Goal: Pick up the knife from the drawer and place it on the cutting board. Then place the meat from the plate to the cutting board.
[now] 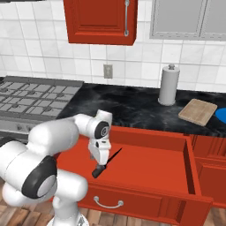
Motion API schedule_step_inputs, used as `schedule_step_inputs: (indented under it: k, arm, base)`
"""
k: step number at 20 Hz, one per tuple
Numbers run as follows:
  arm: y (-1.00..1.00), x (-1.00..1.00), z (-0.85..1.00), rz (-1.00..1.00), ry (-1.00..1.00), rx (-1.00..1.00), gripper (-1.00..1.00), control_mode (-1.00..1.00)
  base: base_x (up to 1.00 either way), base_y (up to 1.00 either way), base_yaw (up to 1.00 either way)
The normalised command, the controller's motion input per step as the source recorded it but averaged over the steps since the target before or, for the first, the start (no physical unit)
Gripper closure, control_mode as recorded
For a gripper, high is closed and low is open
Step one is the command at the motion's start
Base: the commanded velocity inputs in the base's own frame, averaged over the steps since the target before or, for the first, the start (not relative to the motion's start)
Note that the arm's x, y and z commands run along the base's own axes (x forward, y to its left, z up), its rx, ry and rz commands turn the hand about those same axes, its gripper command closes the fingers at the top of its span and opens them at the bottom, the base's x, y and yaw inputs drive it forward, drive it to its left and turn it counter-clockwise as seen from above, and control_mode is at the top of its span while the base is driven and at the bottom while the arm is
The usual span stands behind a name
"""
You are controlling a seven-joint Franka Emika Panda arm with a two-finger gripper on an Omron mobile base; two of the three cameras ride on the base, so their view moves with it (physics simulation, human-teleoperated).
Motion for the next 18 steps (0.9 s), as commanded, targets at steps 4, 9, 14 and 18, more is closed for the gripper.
schedule_step_inputs:
  k: [4,9,14,18]
  arm:
    - [0.09,0.00,0.01,0.06,0.00,-0.05,-1.00,-1.00]
    - [0.18,0.00,-0.01,0.05,0.00,0.00,-1.00,-1.00]
    - [0.19,0.16,-0.05,0.04,0.00,0.00,-1.00,-1.00]
    - [0.04,0.12,-0.07,0.03,0.00,-0.01,-1.00,-1.00]
  base:
    - [0.00,0.00,0.00]
    - [0.00,0.00,0.00]
    - [0.00,0.00,0.00]
    - [0.00,0.00,0.00]
